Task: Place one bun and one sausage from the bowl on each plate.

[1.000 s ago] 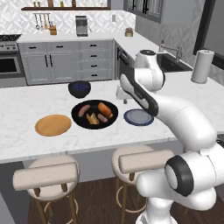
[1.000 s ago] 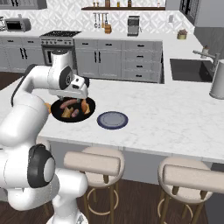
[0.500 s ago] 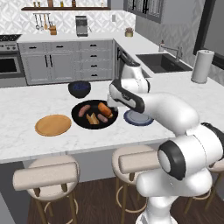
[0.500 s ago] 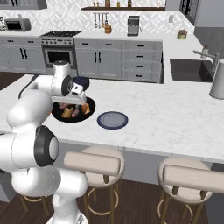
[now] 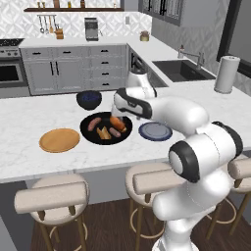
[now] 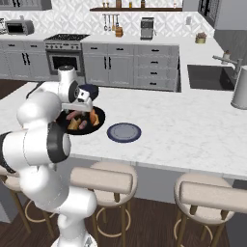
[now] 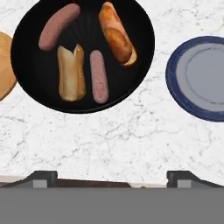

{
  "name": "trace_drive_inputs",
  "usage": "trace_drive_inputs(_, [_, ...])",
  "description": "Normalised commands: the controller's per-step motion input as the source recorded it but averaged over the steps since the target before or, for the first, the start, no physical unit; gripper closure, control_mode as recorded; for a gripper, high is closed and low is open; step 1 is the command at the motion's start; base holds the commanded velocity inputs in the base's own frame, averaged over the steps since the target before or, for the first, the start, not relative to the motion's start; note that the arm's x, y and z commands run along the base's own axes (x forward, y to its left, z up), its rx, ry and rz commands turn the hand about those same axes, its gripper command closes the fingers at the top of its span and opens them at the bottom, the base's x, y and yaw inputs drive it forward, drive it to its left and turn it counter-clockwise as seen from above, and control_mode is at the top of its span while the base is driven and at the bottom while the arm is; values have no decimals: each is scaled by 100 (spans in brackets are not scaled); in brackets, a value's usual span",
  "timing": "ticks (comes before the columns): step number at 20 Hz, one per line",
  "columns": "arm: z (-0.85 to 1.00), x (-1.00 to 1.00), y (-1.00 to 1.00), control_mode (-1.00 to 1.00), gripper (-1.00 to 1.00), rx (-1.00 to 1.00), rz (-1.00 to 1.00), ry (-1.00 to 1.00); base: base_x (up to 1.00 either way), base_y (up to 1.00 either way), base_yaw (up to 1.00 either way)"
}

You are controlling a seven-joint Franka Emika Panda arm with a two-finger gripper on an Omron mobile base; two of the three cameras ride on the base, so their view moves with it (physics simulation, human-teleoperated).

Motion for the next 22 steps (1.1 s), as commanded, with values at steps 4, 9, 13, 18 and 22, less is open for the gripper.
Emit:
trace_drive_inputs(4, [-52,30,13,-100,-100,0,0,6,0,0,0])
trace_drive_inputs(9, [-13,30,0,-100,-100,0,0,0,0,0,0])
trace_drive_inputs(13, [-6,61,0,-100,-100,0,0,0,0,0,0])
trace_drive_inputs(18, [-31,67,0,-100,-100,0,0,0,0,0,0])
trace_drive_inputs(22, [-40,42,0,-100,-100,0,0,-1,0,0,0])
